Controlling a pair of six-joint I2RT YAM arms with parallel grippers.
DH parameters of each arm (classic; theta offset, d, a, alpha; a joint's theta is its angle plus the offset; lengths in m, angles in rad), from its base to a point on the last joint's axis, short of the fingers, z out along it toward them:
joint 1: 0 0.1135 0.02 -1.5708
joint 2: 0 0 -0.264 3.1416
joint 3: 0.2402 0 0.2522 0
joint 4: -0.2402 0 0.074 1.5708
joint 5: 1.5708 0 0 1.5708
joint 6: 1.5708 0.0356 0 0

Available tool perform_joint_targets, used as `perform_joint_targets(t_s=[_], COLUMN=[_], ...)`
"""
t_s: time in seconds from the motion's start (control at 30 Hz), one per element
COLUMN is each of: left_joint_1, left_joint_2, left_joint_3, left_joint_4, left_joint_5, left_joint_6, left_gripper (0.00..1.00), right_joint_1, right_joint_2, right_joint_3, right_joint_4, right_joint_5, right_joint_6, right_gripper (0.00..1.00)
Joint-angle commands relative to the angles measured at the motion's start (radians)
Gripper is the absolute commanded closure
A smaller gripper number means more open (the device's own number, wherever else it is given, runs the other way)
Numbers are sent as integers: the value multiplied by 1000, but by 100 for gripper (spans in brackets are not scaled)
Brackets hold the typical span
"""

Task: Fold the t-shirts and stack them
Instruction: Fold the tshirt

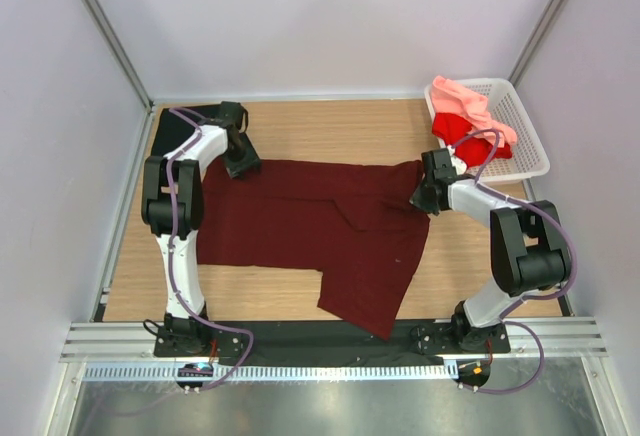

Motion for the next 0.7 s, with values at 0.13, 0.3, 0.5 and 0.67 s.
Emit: perform_joint_targets(t_s=[0.13, 0.3, 0.5, 0.67], left_joint_1=[27, 27, 29, 27], left_joint_2=[29, 17, -30, -52], left_joint_3=[-35, -42, -30, 5], left_joint_4=[-64, -64, -69, -90], left_joint_5=[-96, -85, -56, -36], left_joint_6=[0, -6, 6, 32], left_gripper=[49, 48, 47, 47], right_joint_1=[-1, -1, -3, -1], right_joint_2=[-67, -97, -190, -126], right_joint_3=[-76, -86, -32, 72], right_joint_4=[63, 58, -14, 73], right_joint_5=[88, 62, 70, 13], right_joint_6=[64, 78, 30, -57], right_gripper=[99, 86, 65, 70])
